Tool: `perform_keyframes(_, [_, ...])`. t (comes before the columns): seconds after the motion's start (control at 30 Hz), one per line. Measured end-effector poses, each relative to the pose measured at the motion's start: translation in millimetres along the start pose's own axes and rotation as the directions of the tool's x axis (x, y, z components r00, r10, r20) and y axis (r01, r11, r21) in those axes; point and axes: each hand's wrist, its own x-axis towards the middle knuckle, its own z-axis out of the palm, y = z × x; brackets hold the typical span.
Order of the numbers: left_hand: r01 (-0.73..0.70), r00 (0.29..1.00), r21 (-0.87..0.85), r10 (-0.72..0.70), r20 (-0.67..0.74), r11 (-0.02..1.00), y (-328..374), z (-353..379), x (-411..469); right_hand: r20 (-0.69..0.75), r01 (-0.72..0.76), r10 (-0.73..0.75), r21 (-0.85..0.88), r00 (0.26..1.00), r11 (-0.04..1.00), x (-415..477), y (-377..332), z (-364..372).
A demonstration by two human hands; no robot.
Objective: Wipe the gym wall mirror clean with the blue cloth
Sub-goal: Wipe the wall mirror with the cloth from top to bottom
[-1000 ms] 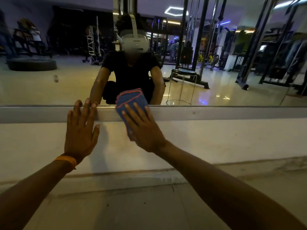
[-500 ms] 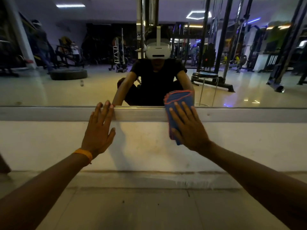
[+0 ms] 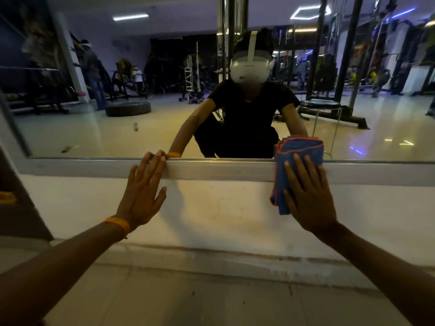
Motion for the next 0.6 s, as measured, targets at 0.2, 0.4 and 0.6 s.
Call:
perform_keyframes(0.2, [-0.002,1.000,-0.007,0.002,0.010,1.000,-2,2,0,0.055,0.209,-0.213,0.077,0.975,0.975,63,-118,19])
perform_keyframes(0.4, [-0.026,0.999,-0.034,0.024,-0.047,0.999,-22,1,-4,0.093,0.265,-0.270,0.061,0.958,0.962,76,-129,16])
perform_keyframes(0.6, [-0.044,0.987,0.064,0.053,-0.151,0.997,-35,10,0,-0.003,-0.028,0.028,0.006,1.000,1.000,21,-40,-2])
